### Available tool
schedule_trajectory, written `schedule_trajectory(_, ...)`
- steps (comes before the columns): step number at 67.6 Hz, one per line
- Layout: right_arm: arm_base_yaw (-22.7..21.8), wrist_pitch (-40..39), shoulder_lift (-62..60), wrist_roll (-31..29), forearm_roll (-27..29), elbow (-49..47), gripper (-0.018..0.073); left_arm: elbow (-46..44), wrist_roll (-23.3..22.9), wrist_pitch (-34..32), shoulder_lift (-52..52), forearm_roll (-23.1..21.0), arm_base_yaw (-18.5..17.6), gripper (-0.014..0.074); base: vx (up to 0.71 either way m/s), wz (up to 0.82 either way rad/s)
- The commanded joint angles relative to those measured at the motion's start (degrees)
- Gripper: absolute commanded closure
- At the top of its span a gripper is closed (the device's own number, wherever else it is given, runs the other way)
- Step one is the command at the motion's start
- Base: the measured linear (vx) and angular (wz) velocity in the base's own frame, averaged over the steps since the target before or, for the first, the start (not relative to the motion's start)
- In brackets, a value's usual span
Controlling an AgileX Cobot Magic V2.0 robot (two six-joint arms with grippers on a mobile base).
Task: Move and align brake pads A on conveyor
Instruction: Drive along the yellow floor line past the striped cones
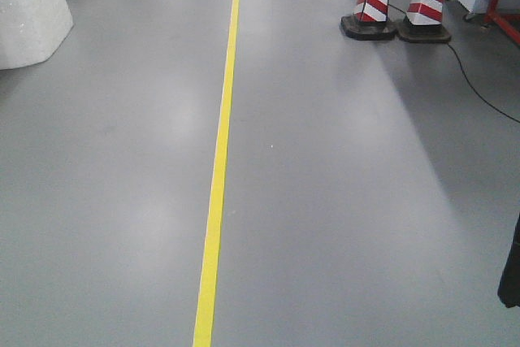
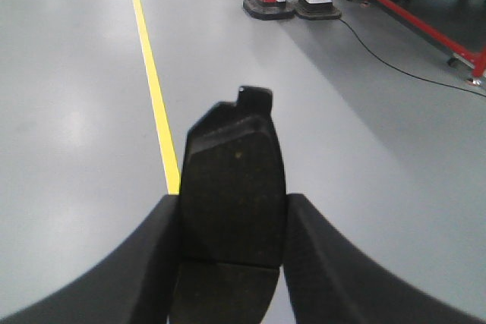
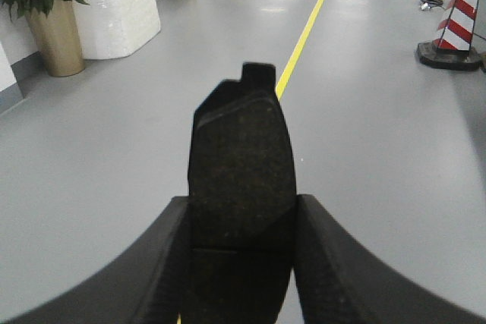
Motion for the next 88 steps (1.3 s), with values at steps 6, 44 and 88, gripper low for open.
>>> schedule_trajectory(6,0.0,-5.3,0.3,-0.4,-0.7,-1.8,0.0564,-1.7,-0.2,-5.2,0.7,1.1,0.2,0.0603,0.68,0.03)
schedule_trajectory(44,0.0,-5.3,0.3,-0.4,-0.7,-1.8,0.0564,-1.7,-0.2,-5.2,0.7,1.1,0.2,0.0603,0.71,-0.1)
schedule_trajectory(88,0.0,-5.3,0.3,-0.4,-0.7,-1.8,0.0564,-1.7,-0.2,-5.2,0.7,1.1,0.2,0.0603,0.75,-0.03)
